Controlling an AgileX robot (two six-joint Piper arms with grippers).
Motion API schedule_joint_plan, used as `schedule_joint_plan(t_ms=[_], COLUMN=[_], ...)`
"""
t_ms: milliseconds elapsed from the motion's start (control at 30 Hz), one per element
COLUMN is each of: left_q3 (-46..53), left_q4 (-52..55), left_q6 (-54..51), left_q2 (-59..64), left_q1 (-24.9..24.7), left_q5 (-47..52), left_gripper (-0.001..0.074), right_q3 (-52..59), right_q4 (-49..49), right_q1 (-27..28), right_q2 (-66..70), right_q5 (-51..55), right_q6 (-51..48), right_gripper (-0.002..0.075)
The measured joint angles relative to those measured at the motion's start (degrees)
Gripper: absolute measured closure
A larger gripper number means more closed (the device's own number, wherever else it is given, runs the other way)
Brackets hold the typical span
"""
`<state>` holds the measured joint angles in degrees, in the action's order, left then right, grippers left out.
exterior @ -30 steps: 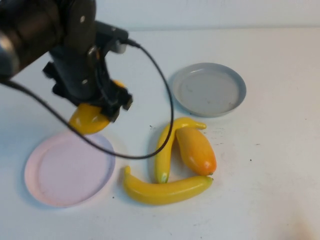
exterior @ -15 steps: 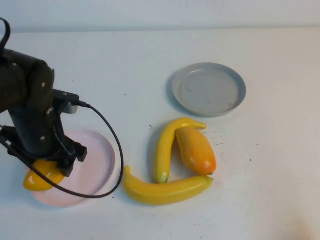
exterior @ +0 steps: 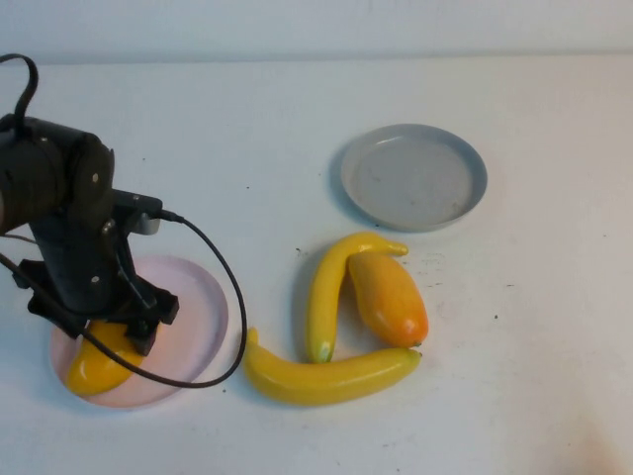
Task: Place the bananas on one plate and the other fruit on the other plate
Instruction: Put one type of fruit in the left plate
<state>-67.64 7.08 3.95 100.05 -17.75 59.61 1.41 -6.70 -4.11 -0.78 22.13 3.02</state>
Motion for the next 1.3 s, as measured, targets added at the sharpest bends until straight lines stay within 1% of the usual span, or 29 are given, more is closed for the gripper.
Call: schedule_joint_plan(t_ms=[233, 333, 433, 500, 600, 800, 933, 1100, 1300], left_q3=[-3.89, -6.92, -9.30, -10.15, -10.99, -13.13, -14.57, -16.94, -17.38], left_q4=[-0.66, -4.09, -8.44, -10.18, -11.02, -11.65, -11.90, -12.01, -14.11], left_q6=[0.12, 0.34, -0.12, -0.44, -0.45, 3.50, 6.16, 8.22, 9.68], left_q2=[0.00, 0.00, 0.00, 0.00, 0.00, 0.00, 0.27, 1.74, 3.25], left_q1=[0.00, 0.00, -0.78, -2.59, -7.37, -17.02, -21.49, -23.95, -24.44], left_q5=[4.31, 7.91, 9.20, 8.96, 7.38, -1.75, -6.68, -7.79, -8.72], left_gripper=[0.0137, 0.0136, 0.0139, 0.0152, 0.0178, 0.0195, 0.0196, 0.0196, 0.0196], right_q3=[0.00, 0.00, 0.00, 0.00, 0.00, 0.00, 0.00, 0.00, 0.00], right_q4=[0.00, 0.00, 0.00, 0.00, 0.00, 0.00, 0.00, 0.00, 0.00], right_q1=[0.00, 0.00, 0.00, 0.00, 0.00, 0.00, 0.00, 0.00, 0.00], right_q2=[0.00, 0.00, 0.00, 0.00, 0.00, 0.00, 0.00, 0.00, 0.00], right_q5=[0.00, 0.00, 0.00, 0.00, 0.00, 0.00, 0.00, 0.00, 0.00], right_q6=[0.00, 0.00, 0.00, 0.00, 0.00, 0.00, 0.00, 0.00, 0.00], right_gripper=[0.0741, 0.0741, 0.0741, 0.0741, 0.0741, 0.0741, 0.0742, 0.0741, 0.0741])
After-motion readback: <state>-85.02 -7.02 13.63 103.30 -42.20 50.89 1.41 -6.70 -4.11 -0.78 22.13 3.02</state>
